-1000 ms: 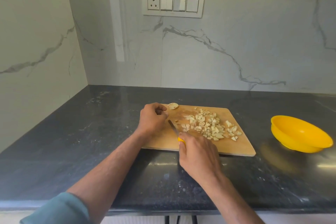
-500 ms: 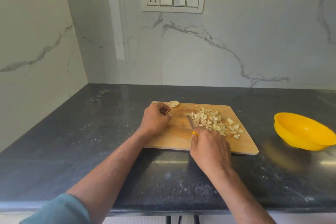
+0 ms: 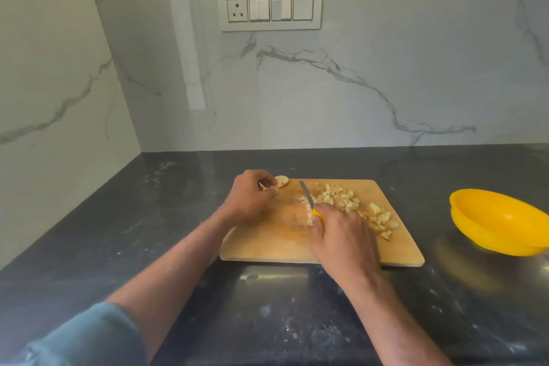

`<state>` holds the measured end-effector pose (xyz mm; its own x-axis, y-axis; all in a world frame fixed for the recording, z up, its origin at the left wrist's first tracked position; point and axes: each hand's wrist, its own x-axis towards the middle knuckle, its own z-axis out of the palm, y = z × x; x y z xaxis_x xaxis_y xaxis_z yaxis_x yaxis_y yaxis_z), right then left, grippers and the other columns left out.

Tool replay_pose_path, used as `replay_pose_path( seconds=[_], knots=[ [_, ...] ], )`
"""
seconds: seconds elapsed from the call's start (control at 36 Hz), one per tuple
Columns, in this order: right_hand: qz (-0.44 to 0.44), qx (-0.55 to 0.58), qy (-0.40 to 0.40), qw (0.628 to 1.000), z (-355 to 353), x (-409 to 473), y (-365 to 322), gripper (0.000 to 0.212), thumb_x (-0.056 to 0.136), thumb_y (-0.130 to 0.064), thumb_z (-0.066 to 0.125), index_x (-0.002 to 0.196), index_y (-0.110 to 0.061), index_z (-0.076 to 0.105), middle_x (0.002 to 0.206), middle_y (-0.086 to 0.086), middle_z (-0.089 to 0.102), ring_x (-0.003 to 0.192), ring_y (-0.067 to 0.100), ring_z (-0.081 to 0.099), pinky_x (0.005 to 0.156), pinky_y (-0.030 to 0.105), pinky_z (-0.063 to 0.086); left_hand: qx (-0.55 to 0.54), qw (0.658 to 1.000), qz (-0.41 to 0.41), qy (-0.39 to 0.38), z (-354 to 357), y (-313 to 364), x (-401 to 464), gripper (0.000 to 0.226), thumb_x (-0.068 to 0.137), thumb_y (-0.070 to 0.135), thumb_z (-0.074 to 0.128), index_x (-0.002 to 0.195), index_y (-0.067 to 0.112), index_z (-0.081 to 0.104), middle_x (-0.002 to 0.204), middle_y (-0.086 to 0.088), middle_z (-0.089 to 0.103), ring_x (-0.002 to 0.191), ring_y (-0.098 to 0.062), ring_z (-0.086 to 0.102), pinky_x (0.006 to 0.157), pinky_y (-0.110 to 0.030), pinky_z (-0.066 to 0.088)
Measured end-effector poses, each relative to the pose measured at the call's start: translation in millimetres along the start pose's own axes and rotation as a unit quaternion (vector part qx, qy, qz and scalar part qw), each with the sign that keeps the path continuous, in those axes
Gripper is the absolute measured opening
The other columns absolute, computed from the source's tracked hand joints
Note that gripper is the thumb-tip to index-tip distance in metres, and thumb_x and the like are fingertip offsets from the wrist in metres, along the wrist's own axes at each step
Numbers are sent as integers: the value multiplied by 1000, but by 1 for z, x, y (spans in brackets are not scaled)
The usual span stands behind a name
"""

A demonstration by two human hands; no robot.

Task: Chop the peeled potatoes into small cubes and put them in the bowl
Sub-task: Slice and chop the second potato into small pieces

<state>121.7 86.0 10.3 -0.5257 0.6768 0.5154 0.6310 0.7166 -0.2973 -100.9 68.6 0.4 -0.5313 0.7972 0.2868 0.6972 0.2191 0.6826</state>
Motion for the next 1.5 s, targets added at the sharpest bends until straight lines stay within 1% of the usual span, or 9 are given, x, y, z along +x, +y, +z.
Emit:
replay_pose_path(
  seconds=[0.17,0.31,0.61,0.78,0.92,1.14,1.19,1.36,1.5],
  knots=[
    [1,8,1,1000,1,1,5,32,100,-33,52,129,-26,64,98,-2,75,87,19,70,66,26,48,124,989,17,-82,2,6,43,38,97,35,66,134,25,64,140,3,59,132,-21,52,113,-47,42],
    [-6,10,1,1000,3,1,7,30,100,-33,52,126,-25,65,95,-2,75,84,18,70,61,25,39,211,967,24,-144,8,17,62,42,104,29,53,146,34,53,153,3,50,145,-27,38,117,-57,30],
    [-10,19,-11,1000,5,4,7,31,102,-35,50,130,-26,61,96,-5,74,83,12,69,65,22,48,207,974,16,-95,9,18,74,34,91,24,76,124,31,70,135,5,64,128,-24,55,110,-52,40],
    [-1,24,-8,1000,4,4,9,34,102,-35,50,133,-26,61,97,-5,74,85,13,70,70,24,53,50,998,-20,16,-5,22,54,9,85,12,81,82,16,74,87,0,72,83,-17,69,66,-25,54],
    [-4,16,-7,1000,2,2,7,31,101,-35,52,128,-27,63,94,-4,75,83,15,70,67,26,52,-112,985,-102,88,-18,24,16,15,85,14,82,78,4,74,70,-12,72,54,-14,70,58,-29,55],
    [-27,19,-9,999,2,-5,1,28,100,-33,55,125,-26,66,91,-3,75,81,16,71,64,22,46,12,999,-28,38,-28,-13,-20,35,89,45,75,77,12,76,62,-2,67,56,-17,62,61,-35,54],
    [-31,22,-10,999,4,-7,1,29,100,-33,54,126,-26,66,89,-5,75,75,13,68,60,19,37,-5,999,19,-44,-38,-18,-23,16,86,38,81,94,25,79,71,7,68,62,-6,57,68,-29,49],
    [-40,41,-40,998,7,-9,1,32,101,-35,53,130,-27,63,89,-6,73,69,9,53,61,17,36,79,980,39,-179,-34,-16,-24,49,86,36,81,132,25,68,118,8,59,106,-7,54,95,-23,43],
    [-42,51,-50,997,8,-11,-3,34,101,-34,54,132,-24,63,93,-6,74,70,11,57,58,12,38,68,989,26,-125,-23,-14,-26,45,81,40,85,120,22,73,101,8,64,86,-4,57,72,-14,41]
  ],
)
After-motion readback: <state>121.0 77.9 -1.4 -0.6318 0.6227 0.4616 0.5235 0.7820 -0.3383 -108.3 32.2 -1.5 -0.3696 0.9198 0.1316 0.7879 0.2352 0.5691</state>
